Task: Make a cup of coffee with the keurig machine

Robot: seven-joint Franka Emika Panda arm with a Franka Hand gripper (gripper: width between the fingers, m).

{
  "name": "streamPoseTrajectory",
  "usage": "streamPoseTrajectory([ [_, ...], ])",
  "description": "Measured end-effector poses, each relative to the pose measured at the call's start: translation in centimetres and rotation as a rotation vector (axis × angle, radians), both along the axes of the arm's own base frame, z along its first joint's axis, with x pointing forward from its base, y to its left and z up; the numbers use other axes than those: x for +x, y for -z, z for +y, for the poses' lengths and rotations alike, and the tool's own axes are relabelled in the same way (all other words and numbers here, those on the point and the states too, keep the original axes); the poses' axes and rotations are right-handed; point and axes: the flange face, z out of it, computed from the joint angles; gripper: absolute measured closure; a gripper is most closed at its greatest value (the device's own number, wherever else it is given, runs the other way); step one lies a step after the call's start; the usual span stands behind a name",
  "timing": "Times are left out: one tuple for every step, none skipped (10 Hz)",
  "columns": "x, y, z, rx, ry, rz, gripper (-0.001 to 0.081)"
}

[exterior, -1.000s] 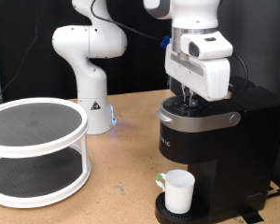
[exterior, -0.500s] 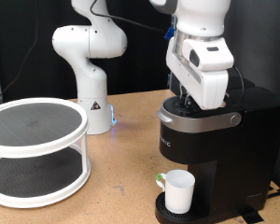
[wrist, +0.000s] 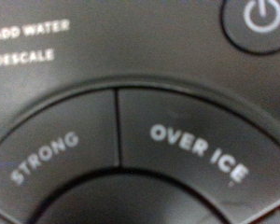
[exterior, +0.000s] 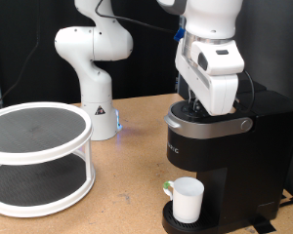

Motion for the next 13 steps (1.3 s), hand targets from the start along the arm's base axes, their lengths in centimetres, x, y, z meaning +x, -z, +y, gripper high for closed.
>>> streamPoseTrajectory([
  [0.04, 0.02, -0.04, 0.0, 0.002, 0.007, 0.0804],
  [0.15, 0.02, -0.08, 0.0, 0.005, 0.018, 0.0804],
  [0.27, 0.01, -0.14, -0.003, 0.012, 0.031, 0.0804],
  [0.38, 0.04, -0.18, -0.005, 0.017, 0.039, 0.0804],
  [0.41, 0.05, -0.24, -0.006, 0.018, 0.04, 0.0804],
  [0.42, 0.05, -0.28, -0.006, 0.019, 0.04, 0.0804],
  [0.43, 0.05, -0.32, -0.007, 0.02, 0.039, 0.0804],
  [0.46, 0.05, -0.43, -0.016, 0.018, 0.037, 0.0804],
  [0.6, 0.07, -0.5, -0.022, 0.016, 0.021, 0.0804],
  [0.85, 0.09, -0.5, -0.017, 0.018, -0.015, 0.0804],
  [0.85, 0.11, -0.31, -0.002, 0.008, -0.057, 0.0804],
  [0.59, 0.06, -0.19, 0.018, -0.013, -0.093, 0.0804],
  [0.2, 0.04, -0.4, 0.041, -0.037, -0.117, 0.0804],
])
